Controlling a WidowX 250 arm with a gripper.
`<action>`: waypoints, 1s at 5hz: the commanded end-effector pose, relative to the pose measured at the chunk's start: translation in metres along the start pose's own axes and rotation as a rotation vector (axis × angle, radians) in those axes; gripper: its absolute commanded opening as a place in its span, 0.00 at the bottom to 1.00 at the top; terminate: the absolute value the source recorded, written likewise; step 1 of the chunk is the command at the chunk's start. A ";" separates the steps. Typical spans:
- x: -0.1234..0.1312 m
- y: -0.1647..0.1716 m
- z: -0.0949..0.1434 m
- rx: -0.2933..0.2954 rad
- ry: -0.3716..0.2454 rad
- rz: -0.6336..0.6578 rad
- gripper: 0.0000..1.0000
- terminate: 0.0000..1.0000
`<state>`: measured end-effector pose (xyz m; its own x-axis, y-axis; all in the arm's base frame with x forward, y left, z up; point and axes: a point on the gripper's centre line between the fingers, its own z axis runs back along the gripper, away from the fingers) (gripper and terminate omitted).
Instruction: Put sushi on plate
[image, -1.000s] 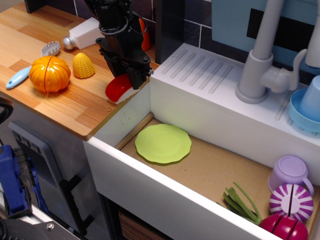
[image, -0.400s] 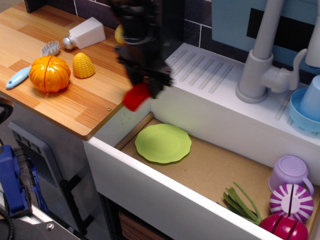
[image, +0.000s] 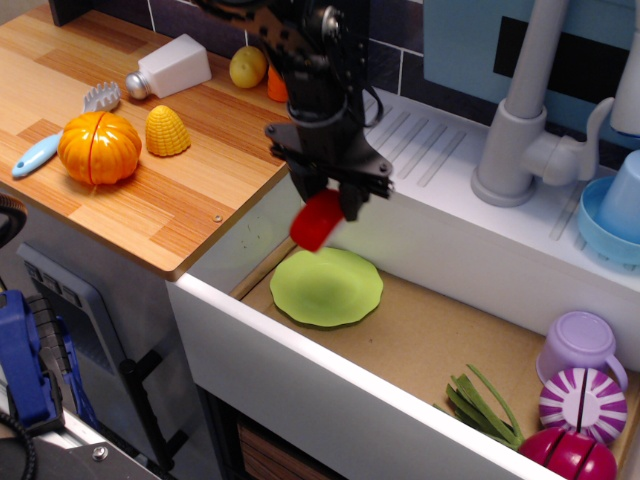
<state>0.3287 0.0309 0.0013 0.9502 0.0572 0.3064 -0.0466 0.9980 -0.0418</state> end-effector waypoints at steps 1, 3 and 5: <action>-0.006 0.003 -0.015 -0.045 -0.083 0.047 0.00 0.00; -0.007 0.007 -0.021 -0.067 -0.138 -0.072 1.00 0.00; -0.007 0.007 -0.021 -0.067 -0.138 -0.072 1.00 1.00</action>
